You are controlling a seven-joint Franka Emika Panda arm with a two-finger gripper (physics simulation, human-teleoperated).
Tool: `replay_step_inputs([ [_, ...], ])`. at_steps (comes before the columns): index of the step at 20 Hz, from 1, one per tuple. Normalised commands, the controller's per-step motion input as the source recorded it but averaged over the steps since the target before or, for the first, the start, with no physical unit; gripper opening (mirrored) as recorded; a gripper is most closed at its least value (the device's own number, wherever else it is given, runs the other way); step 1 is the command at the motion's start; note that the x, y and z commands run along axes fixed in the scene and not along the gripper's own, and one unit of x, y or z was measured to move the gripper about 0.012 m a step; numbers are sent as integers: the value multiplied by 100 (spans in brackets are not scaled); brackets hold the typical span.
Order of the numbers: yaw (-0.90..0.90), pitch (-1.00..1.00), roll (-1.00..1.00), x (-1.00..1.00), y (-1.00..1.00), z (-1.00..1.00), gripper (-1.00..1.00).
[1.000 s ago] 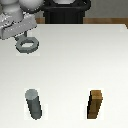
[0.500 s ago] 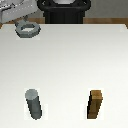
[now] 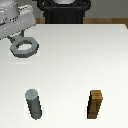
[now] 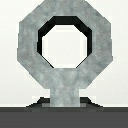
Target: Put the loop with the handle onto the peg.
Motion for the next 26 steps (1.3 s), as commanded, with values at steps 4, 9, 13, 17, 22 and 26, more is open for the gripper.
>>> replay_step_inputs([
  [4, 0, 0, 0, 100, 0, 0, -100],
  [9, 0, 0, 0, 60, 3, 0, -100],
  [13, 0, 0, 0, 0, 0, 75, -100],
  [17, 0, 0, 0, 0, 75, 0, -100],
  [22, 0, 0, 0, 63, 20, 0, -100],
  [26, 0, 0, 0, 100, 0, 0, -100],
])
